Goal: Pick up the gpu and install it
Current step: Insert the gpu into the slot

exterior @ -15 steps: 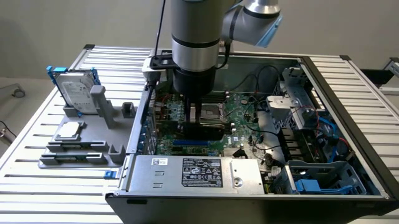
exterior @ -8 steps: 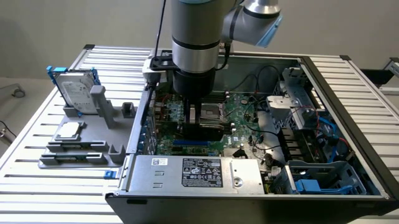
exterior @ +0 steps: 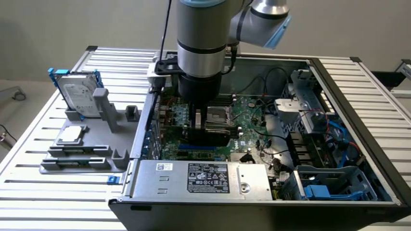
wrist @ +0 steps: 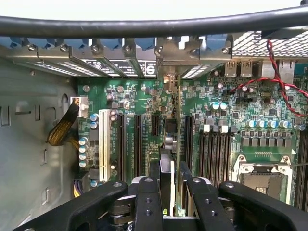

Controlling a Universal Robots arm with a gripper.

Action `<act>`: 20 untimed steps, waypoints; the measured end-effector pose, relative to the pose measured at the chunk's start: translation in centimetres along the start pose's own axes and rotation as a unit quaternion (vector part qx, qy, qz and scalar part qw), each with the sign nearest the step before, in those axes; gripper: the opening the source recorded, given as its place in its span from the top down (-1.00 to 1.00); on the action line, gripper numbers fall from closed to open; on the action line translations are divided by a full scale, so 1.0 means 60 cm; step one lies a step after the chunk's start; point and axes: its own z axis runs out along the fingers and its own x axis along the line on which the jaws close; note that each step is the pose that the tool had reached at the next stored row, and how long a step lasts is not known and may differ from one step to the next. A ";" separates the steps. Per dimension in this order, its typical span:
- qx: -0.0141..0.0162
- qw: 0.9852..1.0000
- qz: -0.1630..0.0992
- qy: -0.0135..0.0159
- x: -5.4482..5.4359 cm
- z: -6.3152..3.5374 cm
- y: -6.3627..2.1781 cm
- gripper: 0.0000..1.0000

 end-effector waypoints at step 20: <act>-0.005 1.000 0.000 0.000 0.000 0.011 0.000 0.47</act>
